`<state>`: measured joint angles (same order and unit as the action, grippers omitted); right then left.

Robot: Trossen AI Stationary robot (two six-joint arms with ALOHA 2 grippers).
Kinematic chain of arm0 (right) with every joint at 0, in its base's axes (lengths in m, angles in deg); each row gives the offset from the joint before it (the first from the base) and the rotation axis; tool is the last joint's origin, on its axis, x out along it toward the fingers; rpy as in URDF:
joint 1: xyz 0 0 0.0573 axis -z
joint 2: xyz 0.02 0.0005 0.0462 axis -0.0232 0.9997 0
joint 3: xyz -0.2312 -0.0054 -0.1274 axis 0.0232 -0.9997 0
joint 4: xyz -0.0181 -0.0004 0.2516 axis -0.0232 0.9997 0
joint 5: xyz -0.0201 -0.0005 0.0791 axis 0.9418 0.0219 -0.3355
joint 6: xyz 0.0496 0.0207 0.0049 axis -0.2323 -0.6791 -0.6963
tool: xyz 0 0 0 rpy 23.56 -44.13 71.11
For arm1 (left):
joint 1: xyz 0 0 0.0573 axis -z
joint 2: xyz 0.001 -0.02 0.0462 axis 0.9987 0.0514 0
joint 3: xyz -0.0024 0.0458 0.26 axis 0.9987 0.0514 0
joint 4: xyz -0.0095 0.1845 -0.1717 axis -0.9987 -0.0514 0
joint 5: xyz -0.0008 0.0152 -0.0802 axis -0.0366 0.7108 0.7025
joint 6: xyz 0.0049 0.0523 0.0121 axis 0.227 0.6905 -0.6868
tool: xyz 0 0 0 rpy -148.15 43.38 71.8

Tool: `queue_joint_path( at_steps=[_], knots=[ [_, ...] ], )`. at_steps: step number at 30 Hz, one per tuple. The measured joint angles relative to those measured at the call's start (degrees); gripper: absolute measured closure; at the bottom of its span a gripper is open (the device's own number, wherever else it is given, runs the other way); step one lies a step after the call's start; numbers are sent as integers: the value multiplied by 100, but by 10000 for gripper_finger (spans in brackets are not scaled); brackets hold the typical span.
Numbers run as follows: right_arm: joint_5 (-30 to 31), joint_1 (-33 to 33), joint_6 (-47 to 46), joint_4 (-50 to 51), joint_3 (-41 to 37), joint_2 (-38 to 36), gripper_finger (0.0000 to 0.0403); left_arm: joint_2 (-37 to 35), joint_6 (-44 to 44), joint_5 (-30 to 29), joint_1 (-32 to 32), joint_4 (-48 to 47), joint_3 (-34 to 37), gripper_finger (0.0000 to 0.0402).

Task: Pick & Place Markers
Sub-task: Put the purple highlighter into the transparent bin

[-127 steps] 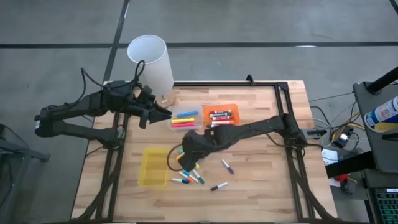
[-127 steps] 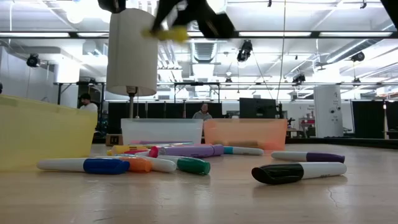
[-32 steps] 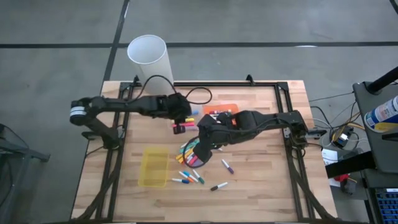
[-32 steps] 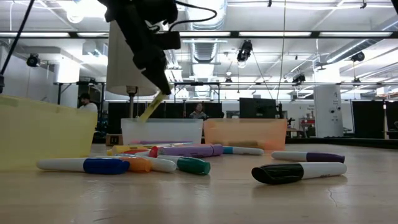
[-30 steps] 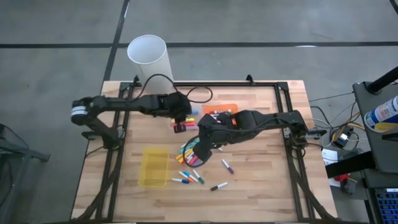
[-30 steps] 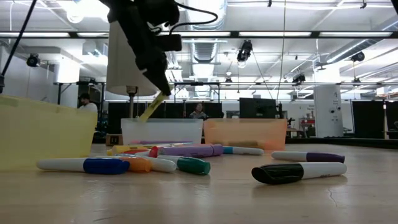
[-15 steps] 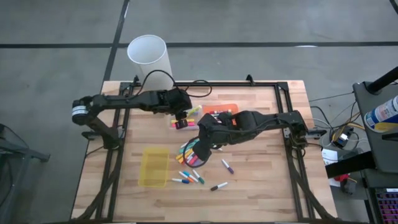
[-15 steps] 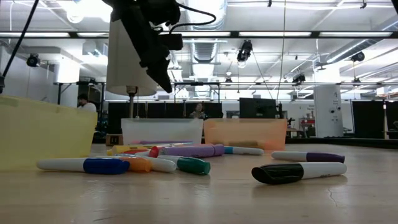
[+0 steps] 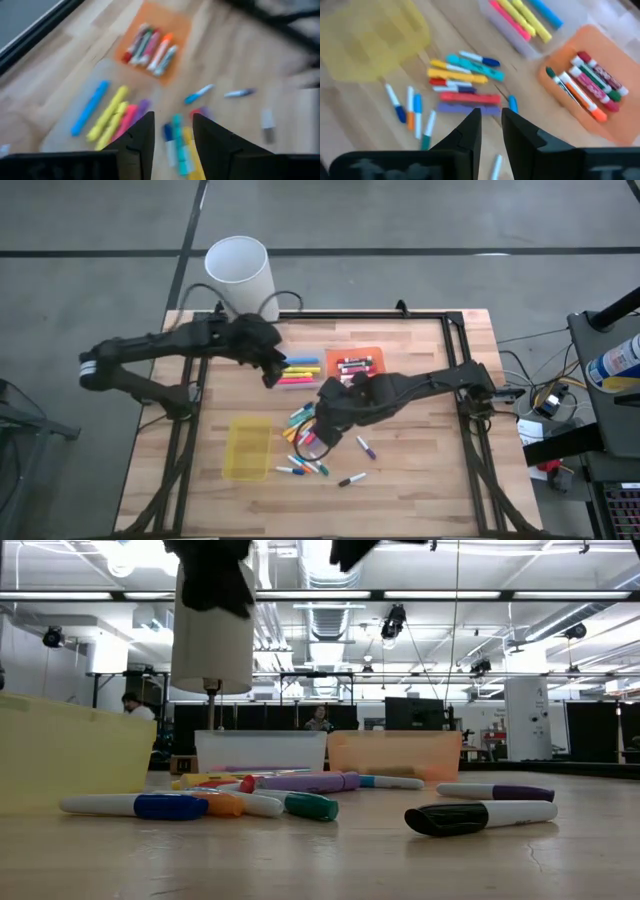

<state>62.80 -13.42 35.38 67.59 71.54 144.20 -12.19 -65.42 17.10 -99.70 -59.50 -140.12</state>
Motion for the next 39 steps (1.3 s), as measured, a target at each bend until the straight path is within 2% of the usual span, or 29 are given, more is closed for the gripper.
queue_joint_path(
  at_steps=[4,9,13,18,22,29,36,39],
  knots=[
    [-381,12,660,-194,-453,-2,341,-630,-530,176,112,219,0,275],
    [-663,-3,2783,-1033,-1087,-1,347,-1249,-815,211,239,770,0,275],
    [-943,113,3823,-1210,-1572,0,344,-1570,-1058,219,247,1096,4,275],
    [-1686,377,3982,-1662,-2104,0,327,-1763,-1137,215,243,1175,4,275],
    [-2193,592,4100,-2016,-2389,0,294,-1762,-1199,217,243,1157,20,275],
    [-2529,820,5115,-2145,-2428,-11,236,-1696,-1443,226,243,1139,20,275],
    [-2548,830,6043,-2890,-2747,-11,232,-1677,-1457,314,243,1120,20,275],
    [-2548,830,6120,-3236,-2988,-11,232,-1676,-1460,314,243,1115,20,275]
  ],
)
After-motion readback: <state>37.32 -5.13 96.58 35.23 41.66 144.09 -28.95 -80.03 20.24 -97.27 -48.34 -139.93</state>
